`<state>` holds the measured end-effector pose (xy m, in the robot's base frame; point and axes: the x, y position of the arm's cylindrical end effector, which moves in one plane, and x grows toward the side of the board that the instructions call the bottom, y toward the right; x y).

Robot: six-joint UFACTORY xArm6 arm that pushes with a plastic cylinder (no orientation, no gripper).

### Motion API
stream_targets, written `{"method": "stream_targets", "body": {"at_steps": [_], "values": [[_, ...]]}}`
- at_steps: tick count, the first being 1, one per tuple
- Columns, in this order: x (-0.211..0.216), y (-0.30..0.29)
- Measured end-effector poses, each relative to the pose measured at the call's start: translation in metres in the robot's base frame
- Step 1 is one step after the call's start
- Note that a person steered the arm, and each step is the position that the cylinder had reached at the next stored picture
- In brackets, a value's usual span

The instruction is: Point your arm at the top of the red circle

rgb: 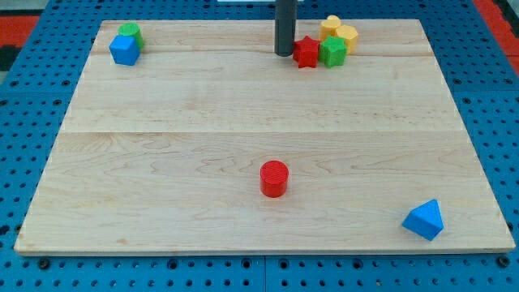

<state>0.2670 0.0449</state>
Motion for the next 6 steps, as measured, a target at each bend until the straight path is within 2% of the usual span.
{"method": "stream_targets", "body": {"at_steps": [1,2,4,5,6], "values": [[0.005,-0.010],[0.044,-0.030],[0.171,-0.031],[0.217,-0.017],[0.246,0.002]]}}
